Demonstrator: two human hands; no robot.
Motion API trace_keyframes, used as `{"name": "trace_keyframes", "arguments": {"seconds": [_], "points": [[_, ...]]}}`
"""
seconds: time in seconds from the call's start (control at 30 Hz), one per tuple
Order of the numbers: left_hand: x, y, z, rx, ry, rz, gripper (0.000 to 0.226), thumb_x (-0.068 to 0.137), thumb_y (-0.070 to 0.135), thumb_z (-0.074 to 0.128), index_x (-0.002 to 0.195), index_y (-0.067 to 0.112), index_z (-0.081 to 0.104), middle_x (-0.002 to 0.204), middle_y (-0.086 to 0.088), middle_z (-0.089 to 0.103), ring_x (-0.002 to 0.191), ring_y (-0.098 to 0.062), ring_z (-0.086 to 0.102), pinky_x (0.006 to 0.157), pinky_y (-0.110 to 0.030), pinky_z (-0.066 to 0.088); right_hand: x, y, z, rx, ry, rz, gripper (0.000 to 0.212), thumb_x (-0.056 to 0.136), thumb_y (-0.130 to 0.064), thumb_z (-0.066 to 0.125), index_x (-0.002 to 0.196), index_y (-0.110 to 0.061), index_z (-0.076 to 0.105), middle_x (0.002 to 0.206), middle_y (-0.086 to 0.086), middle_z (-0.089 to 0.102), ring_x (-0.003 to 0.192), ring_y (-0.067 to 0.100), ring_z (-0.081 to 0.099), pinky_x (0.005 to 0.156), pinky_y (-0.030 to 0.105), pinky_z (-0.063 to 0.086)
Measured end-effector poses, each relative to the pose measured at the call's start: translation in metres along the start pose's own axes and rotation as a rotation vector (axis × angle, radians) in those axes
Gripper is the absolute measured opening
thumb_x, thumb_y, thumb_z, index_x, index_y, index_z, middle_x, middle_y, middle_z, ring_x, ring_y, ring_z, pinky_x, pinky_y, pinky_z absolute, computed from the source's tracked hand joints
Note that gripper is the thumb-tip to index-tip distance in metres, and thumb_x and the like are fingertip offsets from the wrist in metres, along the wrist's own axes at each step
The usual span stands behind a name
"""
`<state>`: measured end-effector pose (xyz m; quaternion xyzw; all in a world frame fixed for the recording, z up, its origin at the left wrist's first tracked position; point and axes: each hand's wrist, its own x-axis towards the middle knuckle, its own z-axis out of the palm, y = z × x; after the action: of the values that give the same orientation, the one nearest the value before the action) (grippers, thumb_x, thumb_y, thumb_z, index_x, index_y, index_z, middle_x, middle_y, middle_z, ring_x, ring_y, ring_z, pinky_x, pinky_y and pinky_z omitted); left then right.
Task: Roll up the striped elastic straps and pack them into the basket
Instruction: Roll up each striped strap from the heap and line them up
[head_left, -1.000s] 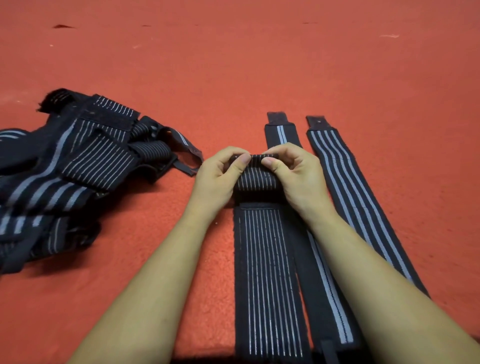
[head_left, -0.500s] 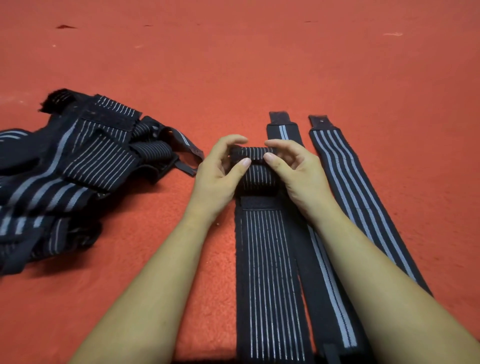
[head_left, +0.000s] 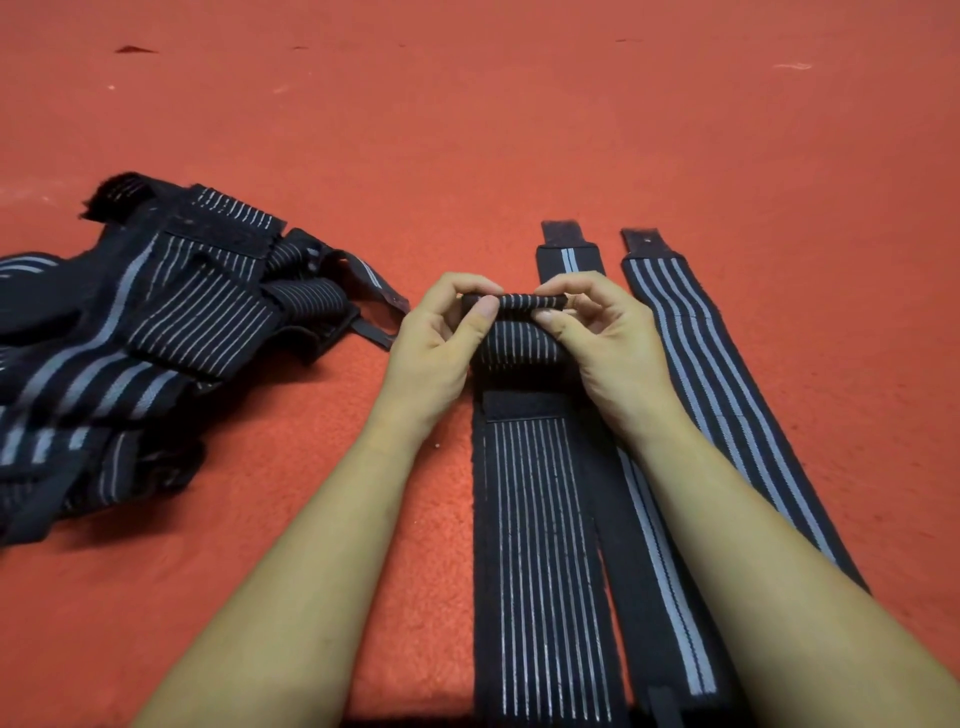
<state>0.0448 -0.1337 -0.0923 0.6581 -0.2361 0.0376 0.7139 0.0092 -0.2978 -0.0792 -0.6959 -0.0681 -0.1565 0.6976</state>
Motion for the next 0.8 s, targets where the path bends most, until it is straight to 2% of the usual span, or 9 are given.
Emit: {"name": "trace_keyframes", "arguments": {"seconds": [0.13, 0.27, 0.33, 0.4, 0.47, 0.53, 0.6, 0.67, 0.8], "points": [[0.0, -0.001, -0.0023, 0.082, -0.042, 0.056, 0.018, 0.095, -0.005, 0.054, 0.104, 0.011, 0.056, 0.096, 0.005, 0.057, 0.09, 0.0, 0.054, 0.085, -0.018, 0.043, -0.0005, -0.0006, 0.0012, 0.013, 0.015, 0.005, 0.013, 0.094, -0.005, 0.065, 0.107, -0.003, 0.066, 0.08, 0.004, 0.064, 0.075, 0.006, 0.059, 0.07, 0.018, 0.048], [-0.0002, -0.0009, -0.0027, 0.001, -0.035, -0.006, 0.036, 0.095, -0.01, 0.052, 0.122, 0.014, 0.049, 0.099, -0.003, 0.061, 0.092, -0.006, 0.06, 0.082, -0.021, 0.049, 0.0006, 0.0023, 0.0009, -0.015, -0.008, 0.027, 0.028, 0.095, -0.004, 0.063, 0.123, -0.006, 0.062, 0.069, 0.005, 0.053, 0.066, 0.007, 0.053, 0.065, 0.017, 0.046], [-0.0003, -0.0007, -0.0029, 0.037, 0.005, -0.036, 0.031, 0.097, -0.005, 0.054, 0.122, 0.013, 0.054, 0.097, 0.002, 0.066, 0.089, -0.005, 0.063, 0.079, -0.021, 0.05, 0.0011, 0.0012, 0.0013, 0.007, -0.004, 0.03, 0.028, 0.094, -0.001, 0.064, 0.121, -0.004, 0.062, 0.079, 0.008, 0.063, 0.077, 0.011, 0.063, 0.075, 0.026, 0.054], [0.0001, -0.0019, -0.0028, 0.113, 0.031, -0.045, 0.016, 0.102, 0.013, 0.053, 0.115, 0.016, 0.062, 0.091, 0.009, 0.069, 0.083, -0.004, 0.063, 0.076, -0.024, 0.05, 0.001, -0.0004, 0.0013, 0.039, 0.0, 0.024, 0.025, 0.092, 0.003, 0.065, 0.114, -0.008, 0.063, 0.089, 0.02, 0.068, 0.087, 0.022, 0.066, 0.083, 0.044, 0.056], [0.0008, -0.0015, -0.0025, 0.192, 0.063, -0.032, 0.019, 0.103, 0.027, 0.051, 0.109, 0.02, 0.067, 0.095, 0.012, 0.069, 0.086, -0.004, 0.062, 0.08, -0.028, 0.049, 0.0004, 0.0, 0.0015, 0.047, -0.012, 0.031, 0.024, 0.09, 0.003, 0.066, 0.107, -0.013, 0.064, 0.093, 0.027, 0.067, 0.087, 0.029, 0.065, 0.084, 0.056, 0.054], [0.0013, -0.0006, -0.0021, 0.18, 0.073, -0.007, 0.016, 0.102, 0.025, 0.053, 0.105, 0.021, 0.068, 0.096, 0.014, 0.068, 0.089, -0.003, 0.06, 0.083, -0.027, 0.047, 0.0002, 0.0012, 0.0015, 0.033, -0.02, 0.044, 0.023, 0.089, 0.002, 0.067, 0.101, -0.017, 0.064, 0.09, 0.022, 0.067, 0.085, 0.031, 0.063, 0.083, 0.061, 0.052], [0.0006, 0.0014, -0.0011, 0.165, 0.063, 0.03, 0.013, 0.102, 0.015, 0.054, 0.107, 0.016, 0.066, 0.097, 0.013, 0.066, 0.091, -0.001, 0.059, 0.085, -0.021, 0.045, -0.0003, 0.0011, 0.0018, 0.044, -0.018, 0.049, 0.021, 0.089, 0.001, 0.067, 0.102, -0.016, 0.064, 0.088, 0.016, 0.067, 0.085, 0.029, 0.063, 0.083, 0.058, 0.053], [0.0003, 0.0019, -0.0018, 0.172, 0.051, 0.064, 0.015, 0.1, 0.007, 0.055, 0.109, 0.013, 0.065, 0.1, 0.011, 0.066, 0.093, 0.0, 0.059, 0.087, -0.018, 0.044, -0.0005, 0.0001, 0.002, 0.074, -0.002, 0.058, 0.02, 0.091, -0.004, 0.068, 0.109, -0.012, 0.064, 0.088, 0.012, 0.07, 0.085, 0.024, 0.066, 0.081, 0.047, 0.055], [0.002, -0.0012, -0.0044, 0.141, 0.009, 0.081, 0.028, 0.095, -0.005, 0.057, 0.117, 0.012, 0.06, 0.107, 0.007, 0.063, 0.101, -0.004, 0.058, 0.094, -0.023, 0.045, 0.001, 0.002, 0.002, 0.07, -0.008, 0.099, 0.03, 0.097, -0.008, 0.062, 0.127, -0.01, 0.06, 0.081, 0.003, 0.075, 0.078, 0.015, 0.07, 0.071, 0.03, 0.058]]}}
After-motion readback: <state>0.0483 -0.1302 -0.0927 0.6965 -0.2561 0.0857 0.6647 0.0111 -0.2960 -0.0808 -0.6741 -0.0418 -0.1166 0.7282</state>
